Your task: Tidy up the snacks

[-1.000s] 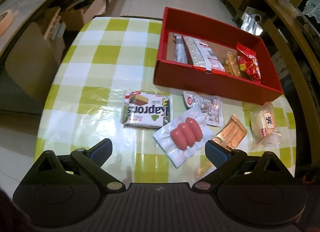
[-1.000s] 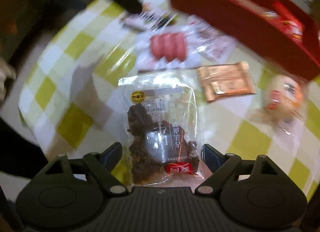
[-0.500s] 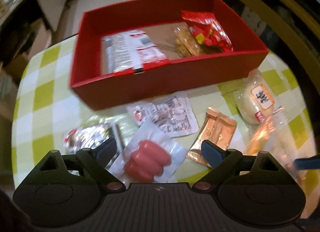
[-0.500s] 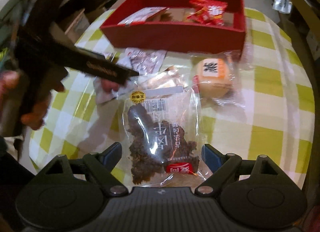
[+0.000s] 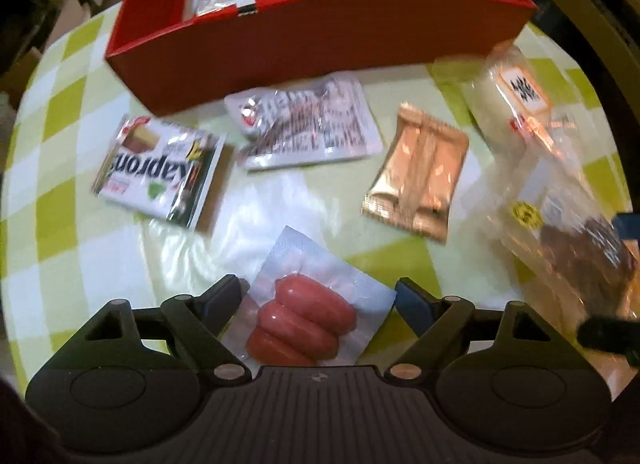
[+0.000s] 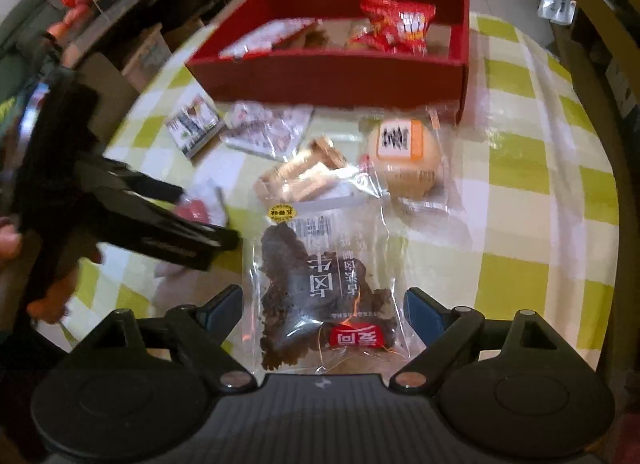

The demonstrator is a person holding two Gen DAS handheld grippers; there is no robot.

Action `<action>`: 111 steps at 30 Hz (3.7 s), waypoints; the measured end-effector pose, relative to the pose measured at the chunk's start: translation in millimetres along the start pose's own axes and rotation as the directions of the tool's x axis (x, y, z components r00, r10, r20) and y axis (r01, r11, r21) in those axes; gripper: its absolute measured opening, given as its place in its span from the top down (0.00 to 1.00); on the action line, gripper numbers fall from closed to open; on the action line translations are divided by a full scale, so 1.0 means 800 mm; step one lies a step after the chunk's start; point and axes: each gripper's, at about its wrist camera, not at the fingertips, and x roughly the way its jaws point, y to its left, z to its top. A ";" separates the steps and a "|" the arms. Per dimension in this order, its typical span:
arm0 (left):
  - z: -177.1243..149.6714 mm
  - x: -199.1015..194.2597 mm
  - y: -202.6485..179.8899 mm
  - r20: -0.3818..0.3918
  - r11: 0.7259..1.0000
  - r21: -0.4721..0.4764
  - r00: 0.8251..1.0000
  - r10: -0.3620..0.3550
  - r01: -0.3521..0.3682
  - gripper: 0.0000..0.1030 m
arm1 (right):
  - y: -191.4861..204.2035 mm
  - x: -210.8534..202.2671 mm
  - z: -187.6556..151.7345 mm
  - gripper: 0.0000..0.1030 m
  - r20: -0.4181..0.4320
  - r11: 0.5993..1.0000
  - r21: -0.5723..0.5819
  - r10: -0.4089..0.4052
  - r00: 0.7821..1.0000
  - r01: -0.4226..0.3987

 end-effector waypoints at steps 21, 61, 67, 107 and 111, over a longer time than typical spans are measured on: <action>-0.028 -0.010 -0.004 -0.007 1.000 -0.018 1.000 -0.006 0.006 0.27 | 0.010 0.041 0.001 0.11 -0.090 0.999 -0.031 -0.037 0.995 0.035; -0.004 -0.071 -0.008 0.106 0.994 -0.111 0.994 0.016 -0.004 0.26 | 0.029 -0.007 0.027 0.11 0.070 0.999 0.015 -0.045 0.997 0.044; 0.009 -0.080 -0.007 0.142 0.992 -0.122 0.989 0.031 -0.013 0.26 | 0.033 -0.007 0.035 0.11 0.087 0.998 0.020 -0.056 0.995 0.055; 0.073 -0.095 0.009 0.224 0.983 -0.179 0.970 0.090 -0.050 0.26 | 0.014 -0.013 0.095 0.11 0.169 0.993 0.072 -0.101 0.980 0.090; 0.079 -0.095 0.010 0.226 0.982 -0.179 0.970 0.094 -0.053 0.26 | 0.011 -0.012 0.099 0.11 0.175 0.993 0.077 -0.104 0.979 0.092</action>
